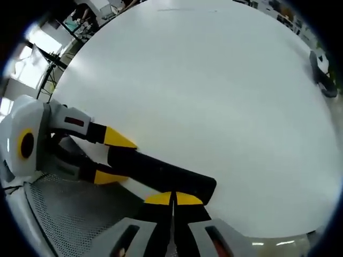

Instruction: Press the specified remote control buttons in sequence, fully releasing each button before pressing the next.

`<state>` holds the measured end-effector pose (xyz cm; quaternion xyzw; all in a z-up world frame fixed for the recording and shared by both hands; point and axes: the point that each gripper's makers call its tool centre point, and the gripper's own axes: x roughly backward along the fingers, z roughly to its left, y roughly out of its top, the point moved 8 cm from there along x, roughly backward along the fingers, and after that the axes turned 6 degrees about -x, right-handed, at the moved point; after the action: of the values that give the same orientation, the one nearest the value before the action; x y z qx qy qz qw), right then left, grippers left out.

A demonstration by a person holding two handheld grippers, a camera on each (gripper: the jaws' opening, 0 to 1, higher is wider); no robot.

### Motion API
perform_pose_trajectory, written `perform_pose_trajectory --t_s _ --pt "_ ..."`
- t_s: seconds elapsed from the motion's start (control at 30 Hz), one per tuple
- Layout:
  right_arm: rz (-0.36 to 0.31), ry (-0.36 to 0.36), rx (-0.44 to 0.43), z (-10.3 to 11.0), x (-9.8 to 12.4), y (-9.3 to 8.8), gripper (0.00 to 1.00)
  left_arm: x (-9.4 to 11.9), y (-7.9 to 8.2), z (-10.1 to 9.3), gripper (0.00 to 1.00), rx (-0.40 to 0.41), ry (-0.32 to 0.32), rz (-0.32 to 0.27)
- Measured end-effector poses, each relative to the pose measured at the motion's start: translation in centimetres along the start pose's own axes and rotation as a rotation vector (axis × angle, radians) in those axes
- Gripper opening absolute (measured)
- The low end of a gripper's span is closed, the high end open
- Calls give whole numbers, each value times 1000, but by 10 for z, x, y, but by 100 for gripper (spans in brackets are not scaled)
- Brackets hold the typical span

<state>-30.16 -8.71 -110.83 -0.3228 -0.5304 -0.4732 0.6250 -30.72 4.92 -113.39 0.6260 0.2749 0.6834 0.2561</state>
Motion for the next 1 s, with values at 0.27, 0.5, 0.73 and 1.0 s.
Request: perform_pose_trajectory --t_s 0.27,0.5,0.73,1.0 --pt "-58 -27 6 -2 1 9 0 0 0 0 25 2 2 1" --pt "-47 -27 3 0 0 10 0 0 0 0 25 4 3 -1" --pt "-47 -21 9 5 -1 12 0 -1 0 0 25 5 3 -3" --pt "-52 -24 16 3 -3 13 0 0 0 0 25 1 1 0"
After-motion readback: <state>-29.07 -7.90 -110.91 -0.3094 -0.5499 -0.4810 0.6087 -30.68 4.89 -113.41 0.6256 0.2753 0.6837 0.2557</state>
